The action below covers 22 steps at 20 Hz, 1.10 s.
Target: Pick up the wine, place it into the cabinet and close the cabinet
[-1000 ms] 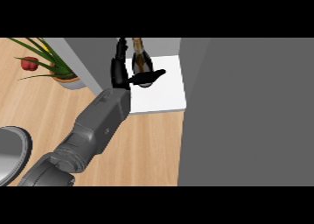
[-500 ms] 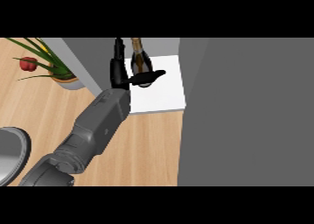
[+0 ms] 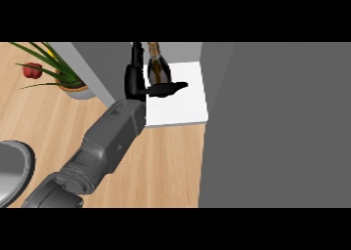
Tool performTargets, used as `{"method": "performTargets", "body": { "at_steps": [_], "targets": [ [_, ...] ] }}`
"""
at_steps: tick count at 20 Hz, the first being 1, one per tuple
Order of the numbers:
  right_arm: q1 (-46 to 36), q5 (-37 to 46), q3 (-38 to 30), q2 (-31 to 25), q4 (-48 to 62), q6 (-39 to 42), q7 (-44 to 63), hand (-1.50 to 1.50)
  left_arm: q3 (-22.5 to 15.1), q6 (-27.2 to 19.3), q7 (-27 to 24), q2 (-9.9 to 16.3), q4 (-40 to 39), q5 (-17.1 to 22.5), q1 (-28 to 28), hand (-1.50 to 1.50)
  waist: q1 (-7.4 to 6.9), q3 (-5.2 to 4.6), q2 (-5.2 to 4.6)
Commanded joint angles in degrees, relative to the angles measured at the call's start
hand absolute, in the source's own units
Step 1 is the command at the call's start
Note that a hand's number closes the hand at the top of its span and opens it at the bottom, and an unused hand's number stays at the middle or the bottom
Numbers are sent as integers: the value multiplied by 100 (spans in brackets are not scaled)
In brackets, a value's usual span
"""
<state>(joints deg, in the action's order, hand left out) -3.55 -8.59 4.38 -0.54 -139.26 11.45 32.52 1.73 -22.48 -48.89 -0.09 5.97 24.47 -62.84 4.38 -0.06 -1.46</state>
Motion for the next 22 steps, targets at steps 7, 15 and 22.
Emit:
{"method": "performTargets", "body": {
  "at_steps": [7,15,22],
  "targets": [
    [-314,-131,-9,46,-62,-183,202,-150,5,413,-225,9,-4,237,348,-150,5,-4,30],
    [-215,-371,-108,-128,-338,-163,515,-150,-251,727,-211,9,298,723,548,-150,-84,1,109],
    [-212,149,343,52,31,-351,194,-150,-1080,582,274,9,1112,1380,837,-150,-188,4,168]
  ]
}}
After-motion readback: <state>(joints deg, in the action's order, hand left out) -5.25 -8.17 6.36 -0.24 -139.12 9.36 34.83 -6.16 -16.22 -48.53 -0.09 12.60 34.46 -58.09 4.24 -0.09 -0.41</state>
